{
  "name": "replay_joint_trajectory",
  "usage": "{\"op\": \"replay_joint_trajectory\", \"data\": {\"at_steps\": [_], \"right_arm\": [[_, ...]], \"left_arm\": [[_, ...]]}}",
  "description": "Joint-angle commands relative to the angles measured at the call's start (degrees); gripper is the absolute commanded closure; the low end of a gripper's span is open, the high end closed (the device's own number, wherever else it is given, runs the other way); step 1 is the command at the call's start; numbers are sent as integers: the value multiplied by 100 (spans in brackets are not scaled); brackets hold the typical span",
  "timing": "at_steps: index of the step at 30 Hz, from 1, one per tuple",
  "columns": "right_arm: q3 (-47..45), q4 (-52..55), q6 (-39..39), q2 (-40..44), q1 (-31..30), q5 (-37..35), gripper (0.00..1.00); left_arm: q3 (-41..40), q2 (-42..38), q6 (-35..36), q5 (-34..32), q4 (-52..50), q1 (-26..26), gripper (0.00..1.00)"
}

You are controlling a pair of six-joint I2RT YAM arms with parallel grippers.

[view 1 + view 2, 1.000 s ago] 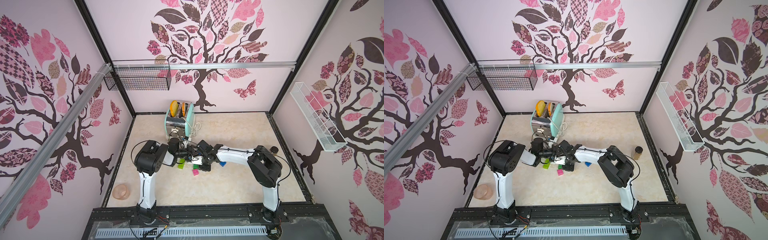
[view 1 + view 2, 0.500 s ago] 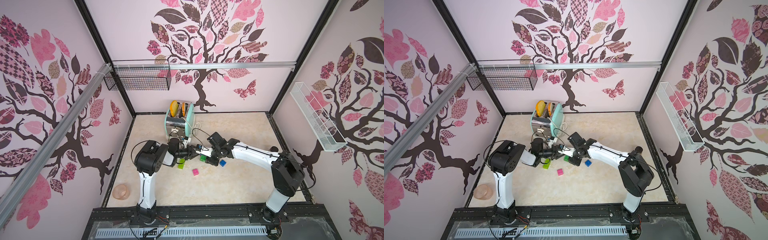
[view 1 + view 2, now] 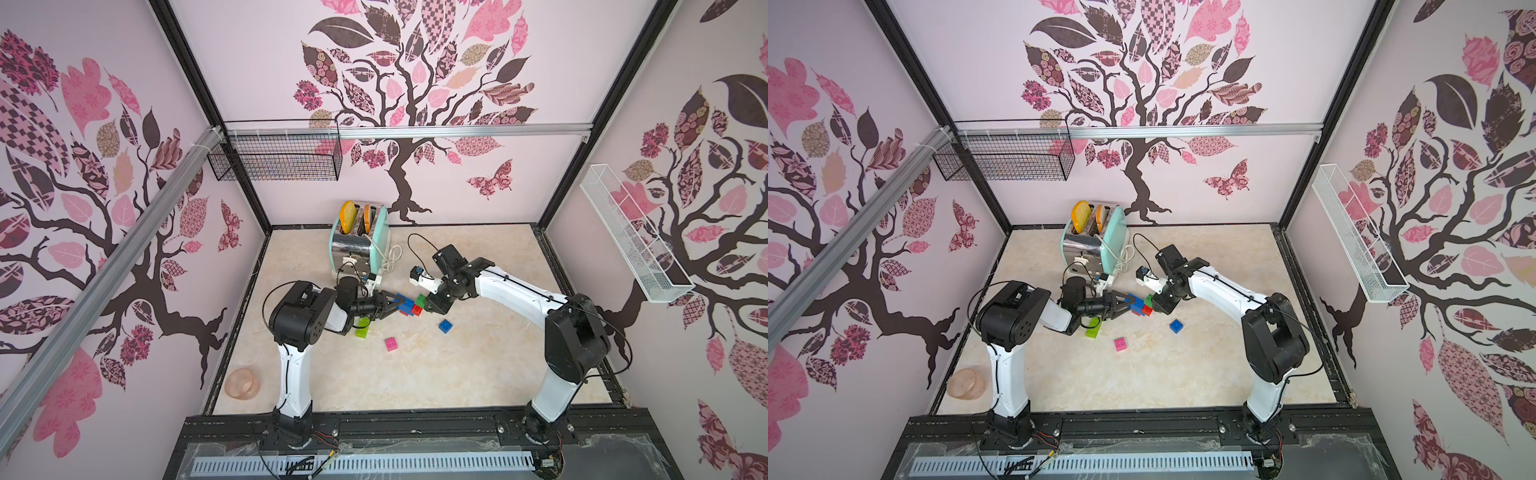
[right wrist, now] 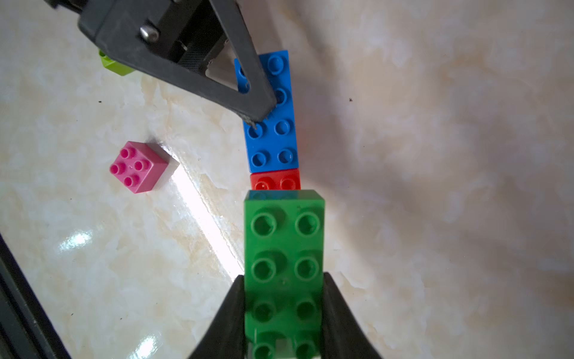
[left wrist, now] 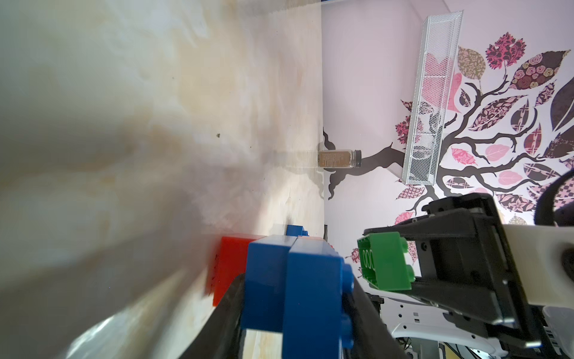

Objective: Assemble a heart with lego
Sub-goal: Assemble the lego brick with the lego brick.

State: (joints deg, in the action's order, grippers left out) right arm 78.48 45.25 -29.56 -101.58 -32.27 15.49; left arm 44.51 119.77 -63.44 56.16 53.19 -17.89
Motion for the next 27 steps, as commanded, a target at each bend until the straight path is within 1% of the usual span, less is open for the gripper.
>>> {"op": "replay_joint_trajectory", "data": {"at_steps": [1,5,8,13,15,19,22,27], "right_arm": [[326,243,-43,-178,-1,327,75],[337,142,50,-197,-3,409,75],[221,-50,100,-17,2,345,75],[256,-54,151,11,2,274,75],[235,-70,170,24,2,253,75],[293,-27,161,8,2,261,75],[492,120,138,-134,2,298,74],[827,307,179,-348,-51,246,74]], "left_arm": [[-74,117,15,-113,-73,9,63],[-65,168,-1,-106,-9,-26,63],[-142,214,-204,-123,338,-115,61],[-180,373,-586,-105,844,-145,50],[-183,418,-717,-95,1034,-153,49],[-221,417,-684,-100,1048,-153,46],[-233,410,-691,-88,1069,-153,40],[-239,261,-735,-104,1149,-145,28]]}}
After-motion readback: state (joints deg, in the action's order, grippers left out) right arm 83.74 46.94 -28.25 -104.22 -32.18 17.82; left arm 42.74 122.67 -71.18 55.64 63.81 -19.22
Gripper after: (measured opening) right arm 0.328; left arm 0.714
